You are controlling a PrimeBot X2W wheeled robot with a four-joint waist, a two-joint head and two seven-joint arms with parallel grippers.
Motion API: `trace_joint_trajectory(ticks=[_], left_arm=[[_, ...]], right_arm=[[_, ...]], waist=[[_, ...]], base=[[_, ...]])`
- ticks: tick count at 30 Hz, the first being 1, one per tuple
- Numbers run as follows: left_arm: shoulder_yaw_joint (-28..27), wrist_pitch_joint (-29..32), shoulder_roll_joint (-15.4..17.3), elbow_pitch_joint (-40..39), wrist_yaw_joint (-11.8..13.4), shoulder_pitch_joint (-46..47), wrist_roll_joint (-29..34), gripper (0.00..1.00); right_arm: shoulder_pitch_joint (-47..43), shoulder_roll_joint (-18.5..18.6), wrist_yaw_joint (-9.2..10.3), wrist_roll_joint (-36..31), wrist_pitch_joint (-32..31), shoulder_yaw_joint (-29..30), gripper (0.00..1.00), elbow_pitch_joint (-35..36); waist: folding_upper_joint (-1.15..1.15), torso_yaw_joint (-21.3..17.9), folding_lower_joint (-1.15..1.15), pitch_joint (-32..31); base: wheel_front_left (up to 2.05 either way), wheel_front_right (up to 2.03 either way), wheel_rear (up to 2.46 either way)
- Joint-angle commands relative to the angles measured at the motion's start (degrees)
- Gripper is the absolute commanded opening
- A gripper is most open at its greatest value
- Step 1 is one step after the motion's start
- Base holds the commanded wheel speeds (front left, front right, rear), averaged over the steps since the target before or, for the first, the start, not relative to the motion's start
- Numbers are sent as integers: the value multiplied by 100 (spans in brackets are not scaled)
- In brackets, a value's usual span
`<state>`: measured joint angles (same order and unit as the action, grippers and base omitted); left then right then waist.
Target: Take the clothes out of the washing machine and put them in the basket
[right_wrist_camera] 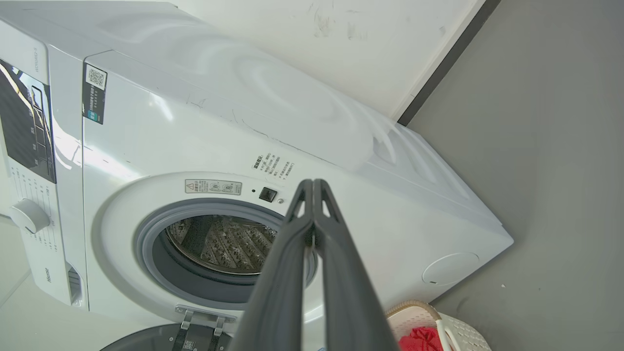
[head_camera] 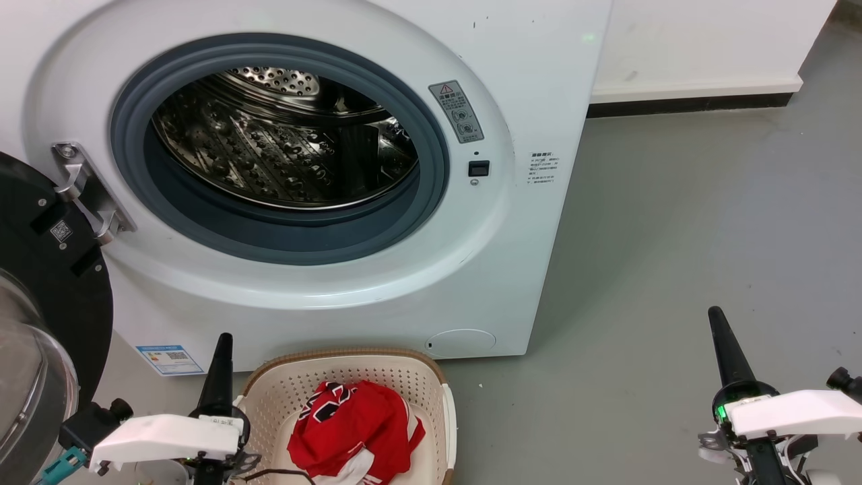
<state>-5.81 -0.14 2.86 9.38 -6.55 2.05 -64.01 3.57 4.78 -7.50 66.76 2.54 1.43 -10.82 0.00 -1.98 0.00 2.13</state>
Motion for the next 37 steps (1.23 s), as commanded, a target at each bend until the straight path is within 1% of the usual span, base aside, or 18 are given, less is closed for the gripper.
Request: trace_joint_trajectory(ticks=[1, 18, 37], left_arm=[[-16, 22, 5, -22, -20, 135, -119, 0], [-42, 259, 4, 157, -51, 242, -1096, 0], [-68, 492, 3, 334, -84, 349, -2038, 0]], right_arm=[[151, 29, 0, 132, -23, 25, 0, 26], [190, 17, 1, 1084, -274, 107, 0, -99], [253, -8, 1, 1989, -522, 203, 0, -212]], waist=[[0, 3, 0, -3], [0, 63, 0, -62], [0, 130, 0, -128]], base=[[0, 0, 0], [0, 0, 0], [0, 0, 0]])
